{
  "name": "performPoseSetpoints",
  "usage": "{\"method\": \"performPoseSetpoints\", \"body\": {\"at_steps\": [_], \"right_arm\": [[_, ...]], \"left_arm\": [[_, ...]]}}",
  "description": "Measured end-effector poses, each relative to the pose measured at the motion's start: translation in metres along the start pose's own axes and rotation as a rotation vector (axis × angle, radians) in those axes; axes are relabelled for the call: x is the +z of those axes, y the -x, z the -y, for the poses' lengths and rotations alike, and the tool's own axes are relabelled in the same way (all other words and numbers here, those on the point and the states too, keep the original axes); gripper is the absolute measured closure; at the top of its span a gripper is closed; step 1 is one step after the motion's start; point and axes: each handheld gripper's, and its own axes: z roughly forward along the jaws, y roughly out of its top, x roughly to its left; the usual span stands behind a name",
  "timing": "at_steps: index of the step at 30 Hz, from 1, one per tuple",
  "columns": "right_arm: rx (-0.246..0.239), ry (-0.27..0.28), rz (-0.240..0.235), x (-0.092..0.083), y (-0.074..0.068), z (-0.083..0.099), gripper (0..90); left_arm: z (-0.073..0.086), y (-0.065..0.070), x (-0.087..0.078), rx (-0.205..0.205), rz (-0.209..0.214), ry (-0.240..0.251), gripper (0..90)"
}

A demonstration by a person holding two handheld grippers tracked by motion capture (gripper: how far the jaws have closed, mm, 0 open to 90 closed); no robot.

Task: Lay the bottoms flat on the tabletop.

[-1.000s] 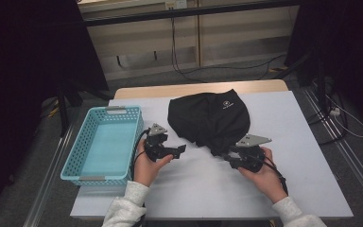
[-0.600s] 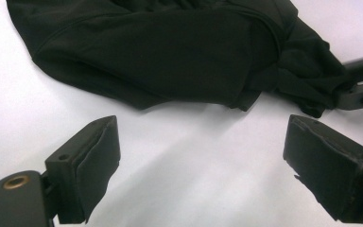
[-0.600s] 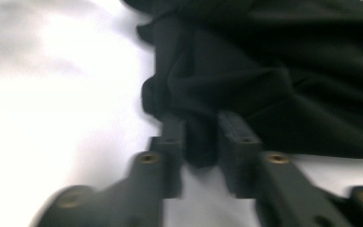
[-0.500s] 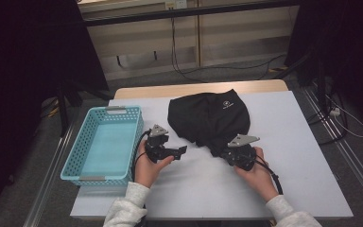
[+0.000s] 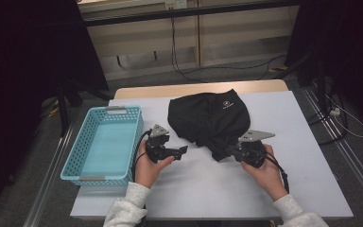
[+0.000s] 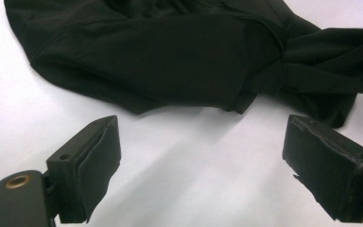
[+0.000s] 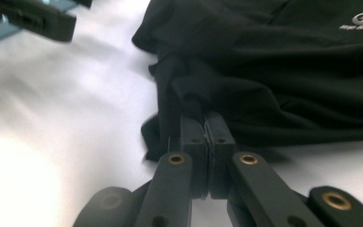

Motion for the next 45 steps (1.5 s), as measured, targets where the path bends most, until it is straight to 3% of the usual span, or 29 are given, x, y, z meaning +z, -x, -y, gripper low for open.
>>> {"method": "performPoseSetpoints", "body": {"at_steps": [8,9,17,23,27,35,38,45], "right_arm": [[0.041,0.059,0.027,-0.017,0.012,-0.002,89.0],[0.047,0.063,0.029,-0.017,0.012,-0.002,88.9],[0.043,0.053,0.036,-0.017,0.013,0.000,89.0],[0.055,0.057,0.029,-0.022,0.015,0.000,88.9],[0.035,0.048,0.038,-0.024,0.013,0.002,88.9],[0.058,0.093,0.072,-0.047,0.027,0.001,88.9],[0.077,0.084,0.077,-0.049,0.032,0.005,88.9],[0.066,0.040,0.095,-0.047,0.035,0.013,88.7]], "left_arm": [[0.002,0.004,0.007,0.006,0.017,-0.007,14.6],[0.002,0.005,0.009,0.030,0.018,-0.012,16.3],[0.001,0.007,0.016,0.042,0.035,-0.012,27.9],[0.000,0.007,0.013,0.043,0.029,-0.004,28.0],[0.000,0.007,0.013,0.045,0.029,-0.009,28.0],[0.000,0.006,0.012,0.037,0.031,-0.012,28.0],[0.000,0.007,0.012,0.037,0.035,-0.012,28.0],[0.000,0.008,0.011,0.035,0.035,-0.012,27.5]]}}
